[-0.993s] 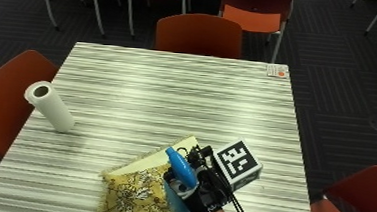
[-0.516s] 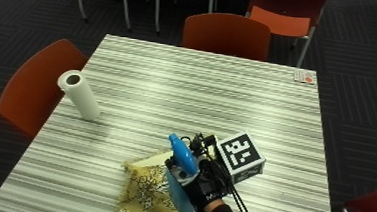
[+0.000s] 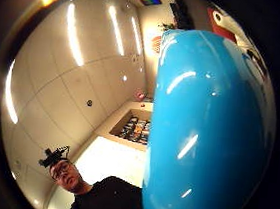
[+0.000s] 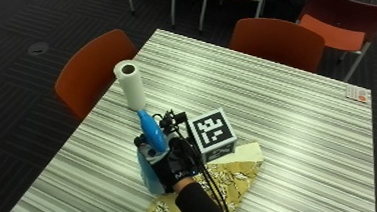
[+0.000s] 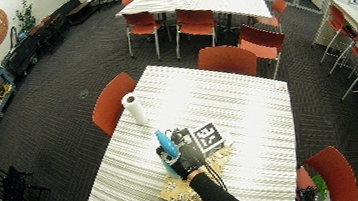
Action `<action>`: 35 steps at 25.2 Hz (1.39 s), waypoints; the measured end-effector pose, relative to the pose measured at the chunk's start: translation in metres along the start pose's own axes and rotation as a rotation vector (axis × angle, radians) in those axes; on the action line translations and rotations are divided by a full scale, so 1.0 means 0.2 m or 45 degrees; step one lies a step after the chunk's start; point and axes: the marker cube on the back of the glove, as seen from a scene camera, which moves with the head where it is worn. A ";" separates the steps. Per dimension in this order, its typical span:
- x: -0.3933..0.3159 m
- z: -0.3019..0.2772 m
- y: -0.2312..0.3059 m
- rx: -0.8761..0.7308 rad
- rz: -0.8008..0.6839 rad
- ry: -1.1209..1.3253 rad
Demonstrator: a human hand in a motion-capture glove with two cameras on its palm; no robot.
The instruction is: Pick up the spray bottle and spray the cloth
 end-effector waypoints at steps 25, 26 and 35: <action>0.44 0.22 0.13 -0.082 0.170 0.146; 0.46 0.22 0.15 -0.079 0.183 0.144; 0.55 0.20 0.22 -0.063 0.189 0.178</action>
